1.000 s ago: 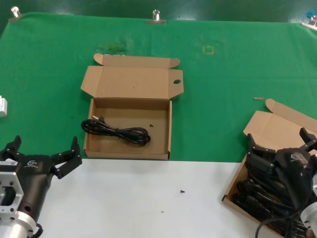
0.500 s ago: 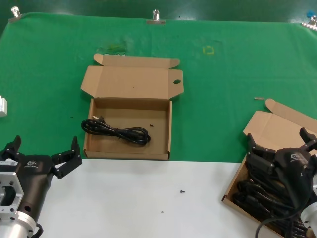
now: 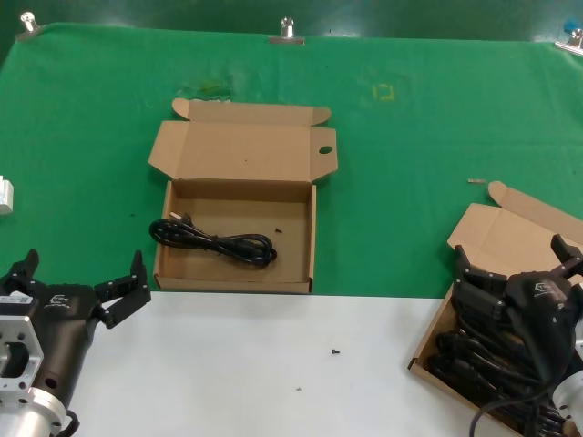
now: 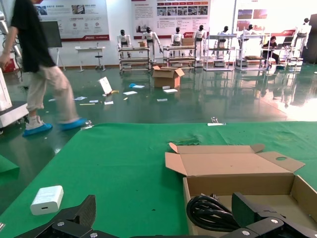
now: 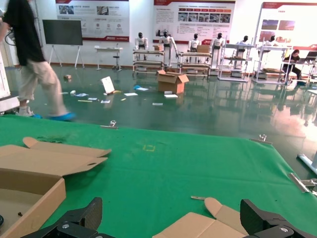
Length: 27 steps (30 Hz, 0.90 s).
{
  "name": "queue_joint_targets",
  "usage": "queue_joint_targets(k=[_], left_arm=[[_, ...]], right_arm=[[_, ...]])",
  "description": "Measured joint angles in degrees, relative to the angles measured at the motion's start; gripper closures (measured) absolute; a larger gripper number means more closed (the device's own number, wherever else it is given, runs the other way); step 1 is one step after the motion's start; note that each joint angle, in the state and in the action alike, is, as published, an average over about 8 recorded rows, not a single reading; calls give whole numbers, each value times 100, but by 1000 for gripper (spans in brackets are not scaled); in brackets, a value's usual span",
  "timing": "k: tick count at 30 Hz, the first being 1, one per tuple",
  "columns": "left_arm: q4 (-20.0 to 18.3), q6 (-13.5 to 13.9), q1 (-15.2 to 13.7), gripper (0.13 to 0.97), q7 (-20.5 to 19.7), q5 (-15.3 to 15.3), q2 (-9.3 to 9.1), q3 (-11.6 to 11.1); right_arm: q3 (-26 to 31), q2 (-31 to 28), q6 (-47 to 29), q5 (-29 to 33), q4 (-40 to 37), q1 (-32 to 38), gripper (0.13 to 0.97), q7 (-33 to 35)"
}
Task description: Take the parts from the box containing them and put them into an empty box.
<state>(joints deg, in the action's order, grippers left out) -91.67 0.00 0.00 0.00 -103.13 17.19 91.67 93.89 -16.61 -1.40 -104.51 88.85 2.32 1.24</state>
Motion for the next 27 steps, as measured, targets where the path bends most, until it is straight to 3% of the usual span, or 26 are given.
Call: queue_joint_targets(k=[27], left_arm=[[0,0,0,132,0,0,0,0]], right_arm=[[0,0,0,0,0,0,129,0]])
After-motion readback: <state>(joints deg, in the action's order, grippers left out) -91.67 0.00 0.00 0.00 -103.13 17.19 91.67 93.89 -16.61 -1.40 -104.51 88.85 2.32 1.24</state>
